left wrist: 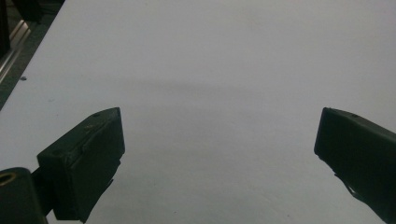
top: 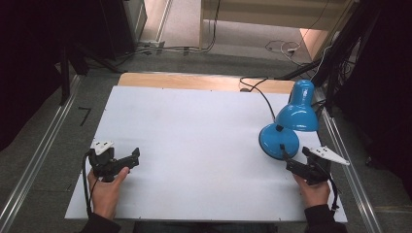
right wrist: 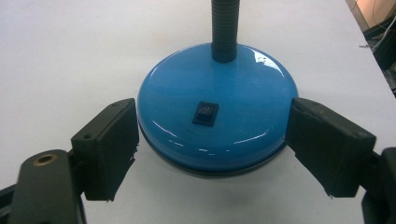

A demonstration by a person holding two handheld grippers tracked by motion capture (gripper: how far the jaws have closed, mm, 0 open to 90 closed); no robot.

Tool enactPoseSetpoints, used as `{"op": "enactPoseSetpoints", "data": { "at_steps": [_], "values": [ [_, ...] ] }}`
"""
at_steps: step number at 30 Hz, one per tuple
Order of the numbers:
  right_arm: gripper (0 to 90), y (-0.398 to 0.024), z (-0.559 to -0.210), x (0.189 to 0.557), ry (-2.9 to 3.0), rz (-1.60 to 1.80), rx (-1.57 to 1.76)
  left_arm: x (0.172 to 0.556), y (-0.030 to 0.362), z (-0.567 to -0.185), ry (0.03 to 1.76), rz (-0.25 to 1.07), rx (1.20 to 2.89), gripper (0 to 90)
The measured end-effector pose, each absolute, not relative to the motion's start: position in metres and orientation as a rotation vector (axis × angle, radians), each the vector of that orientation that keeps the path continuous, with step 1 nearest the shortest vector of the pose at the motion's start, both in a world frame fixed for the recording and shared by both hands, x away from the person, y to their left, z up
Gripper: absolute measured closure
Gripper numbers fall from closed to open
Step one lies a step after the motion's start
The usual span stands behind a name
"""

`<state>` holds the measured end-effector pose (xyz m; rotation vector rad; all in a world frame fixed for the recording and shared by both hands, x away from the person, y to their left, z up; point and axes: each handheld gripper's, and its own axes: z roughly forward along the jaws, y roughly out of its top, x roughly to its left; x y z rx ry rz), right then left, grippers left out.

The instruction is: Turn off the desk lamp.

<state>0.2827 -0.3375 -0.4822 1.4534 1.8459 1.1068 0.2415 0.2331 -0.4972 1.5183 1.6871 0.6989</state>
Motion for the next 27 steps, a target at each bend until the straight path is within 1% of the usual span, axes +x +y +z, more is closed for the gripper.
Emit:
{"op": "enactPoseSetpoints", "data": {
  "at_steps": [27],
  "values": [
    [16.0, -0.3416, -0.4799, 0.2756, 1.836, 1.113, 1.454, 0.2413, 0.2337, -0.497, 1.687, 0.698, 1.515, 2.3]
  ]
}}
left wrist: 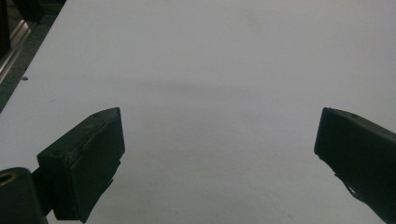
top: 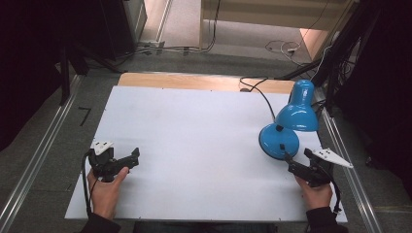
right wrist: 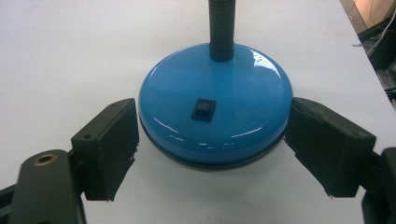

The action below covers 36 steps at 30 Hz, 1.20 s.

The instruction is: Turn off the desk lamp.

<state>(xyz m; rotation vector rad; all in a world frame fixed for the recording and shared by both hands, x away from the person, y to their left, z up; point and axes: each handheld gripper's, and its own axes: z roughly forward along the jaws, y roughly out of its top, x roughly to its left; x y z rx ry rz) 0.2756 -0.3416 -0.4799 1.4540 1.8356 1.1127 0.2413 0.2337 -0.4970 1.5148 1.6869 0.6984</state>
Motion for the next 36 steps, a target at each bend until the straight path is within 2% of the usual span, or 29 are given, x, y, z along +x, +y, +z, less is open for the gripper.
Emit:
{"op": "enactPoseSetpoints", "data": {
  "at_steps": [36],
  "values": [
    [16.0, -0.3494, -0.4788, 0.2675, 1.823, 1.112, 1.479, 0.2415, 0.2335, -0.4974, 1.688, 0.696, 1.519, 2.4]
  ]
}}
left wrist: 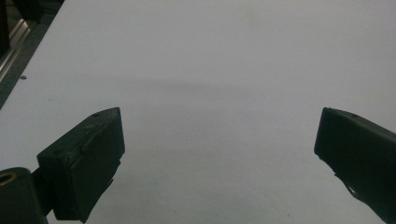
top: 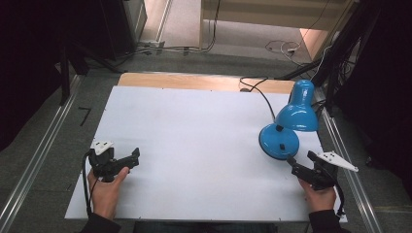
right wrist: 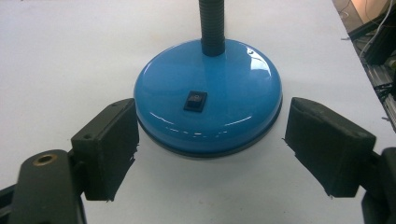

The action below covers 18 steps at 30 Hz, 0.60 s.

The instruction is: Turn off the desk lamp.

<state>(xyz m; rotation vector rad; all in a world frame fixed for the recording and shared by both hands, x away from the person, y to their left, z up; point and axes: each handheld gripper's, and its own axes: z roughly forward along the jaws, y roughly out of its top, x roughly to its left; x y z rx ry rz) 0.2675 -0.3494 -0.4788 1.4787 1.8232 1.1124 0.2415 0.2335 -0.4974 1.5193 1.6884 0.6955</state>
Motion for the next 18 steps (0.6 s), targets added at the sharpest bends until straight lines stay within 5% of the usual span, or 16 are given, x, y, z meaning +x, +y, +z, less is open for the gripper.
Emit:
{"op": "enactPoseSetpoints", "data": {
  "at_steps": [18],
  "values": [
    [16.0, -0.3544, -0.4785, 0.2631, 1.816, 1.115, 1.495, 0.2412, 0.2337, -0.4972, 1.689, 0.696, 1.516, 2.3]
  ]
}}
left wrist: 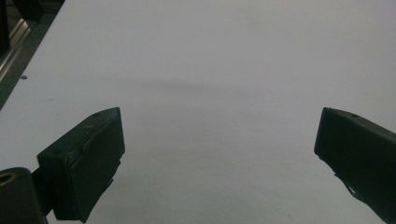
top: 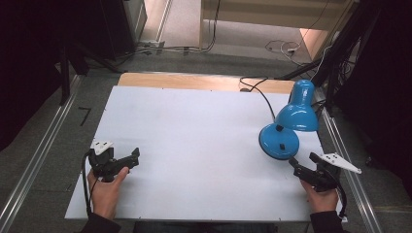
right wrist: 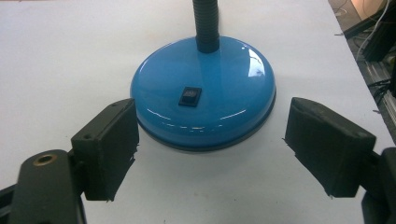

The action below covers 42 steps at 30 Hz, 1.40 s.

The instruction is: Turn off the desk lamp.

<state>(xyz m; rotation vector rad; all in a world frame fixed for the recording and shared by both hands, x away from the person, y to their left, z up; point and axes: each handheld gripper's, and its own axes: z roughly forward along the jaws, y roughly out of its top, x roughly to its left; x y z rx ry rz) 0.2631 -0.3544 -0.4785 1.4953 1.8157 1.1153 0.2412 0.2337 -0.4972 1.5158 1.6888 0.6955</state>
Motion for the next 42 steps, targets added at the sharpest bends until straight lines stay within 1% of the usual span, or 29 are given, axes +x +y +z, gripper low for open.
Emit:
{"op": "enactPoseSetpoints", "data": {
  "at_steps": [40, 42],
  "values": [
    [16.0, -0.366, -0.477, 0.251, 1.788, 1.115, 1.52, 0.241, 0.234, -0.497, 1.689, 0.695, 1.513, 2.3],
    [14.9, -0.368, -0.478, 0.252, 1.782, 1.095, 1.535, 0.241, 0.234, -0.497, 1.69, 0.695, 1.51, 2.3]
  ]
}}
